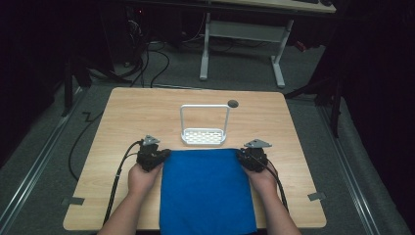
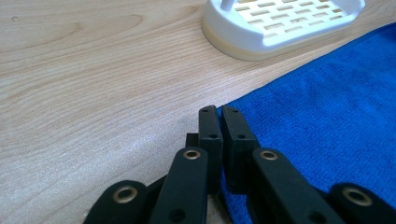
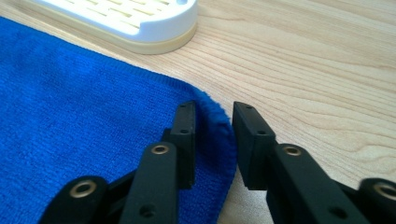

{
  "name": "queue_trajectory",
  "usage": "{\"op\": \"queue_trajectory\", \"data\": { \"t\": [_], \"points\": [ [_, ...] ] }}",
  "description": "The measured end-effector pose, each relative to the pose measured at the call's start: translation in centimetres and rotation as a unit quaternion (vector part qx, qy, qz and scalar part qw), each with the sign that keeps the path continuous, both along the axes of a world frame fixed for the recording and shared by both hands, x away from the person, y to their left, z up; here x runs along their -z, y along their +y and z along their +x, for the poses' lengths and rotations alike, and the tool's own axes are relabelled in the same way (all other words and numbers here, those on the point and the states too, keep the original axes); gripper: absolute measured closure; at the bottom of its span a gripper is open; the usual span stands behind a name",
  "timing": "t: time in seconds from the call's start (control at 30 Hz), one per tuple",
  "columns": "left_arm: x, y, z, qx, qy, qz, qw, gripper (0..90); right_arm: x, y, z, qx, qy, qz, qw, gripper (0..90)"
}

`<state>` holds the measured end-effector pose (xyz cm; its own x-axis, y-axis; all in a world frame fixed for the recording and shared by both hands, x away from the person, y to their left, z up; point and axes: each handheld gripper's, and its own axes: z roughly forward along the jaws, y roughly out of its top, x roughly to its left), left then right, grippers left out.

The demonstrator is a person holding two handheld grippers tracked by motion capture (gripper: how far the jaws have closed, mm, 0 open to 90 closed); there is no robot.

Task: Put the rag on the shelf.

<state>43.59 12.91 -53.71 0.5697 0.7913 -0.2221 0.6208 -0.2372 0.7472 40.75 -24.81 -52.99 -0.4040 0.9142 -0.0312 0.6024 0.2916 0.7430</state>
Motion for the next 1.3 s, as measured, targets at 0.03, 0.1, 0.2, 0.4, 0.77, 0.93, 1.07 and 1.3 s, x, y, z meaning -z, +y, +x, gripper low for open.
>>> {"op": "queue_trajectory", "data": {
  "t": [0.03,0.1,0.2,0.4,0.77,0.93,1.07,1.3],
  "points": [
    [0.0,0.0,0.0,0.0,0.0,0.0,1.0,87.7,0.0,0.0,0.0,-0.001,-0.002,0.0,1.0,76.0],
    [0.0,0.0,0.0,0.0,0.0,0.0,1.0,87.7,0.0,-0.1,0.0,-0.004,-0.003,0.0,1.0,80.1],
    [0.0,0.1,0.0,-0.001,0.003,-0.004,1.0,87.7,0.0,-0.5,0.0,-0.007,0.0,0.011,0.9999,87.4],
    [-0.1,-0.1,-0.4,0.004,-0.009,0.014,0.9999,88.0,-0.6,-0.7,-0.7,-0.018,-0.018,0.027,0.9993,88.3],
    [-0.3,-0.5,-1.2,0.014,-0.049,0.031,0.9982,88.7,-1.5,-0.9,-2.6,-0.018,-0.036,0.048,0.998,88.4],
    [-0.4,-0.1,-1.3,0.019,-0.051,0.013,0.9984,88.7,-1.8,-0.7,-3.2,-0.015,-0.041,0.052,0.9977,88.4],
    [-0.6,-0.1,-1.8,0.021,-0.056,0.01,0.9982,88.7,-2.1,-0.5,-3.5,-0.017,-0.047,0.053,0.9973,88.5],
    [-1.4,0.0,-2.4,0.025,-0.074,-0.004,0.997,88.6,-3.0,-0.6,-4.1,-0.021,-0.065,0.07,0.9952,88.5]
  ]
}}
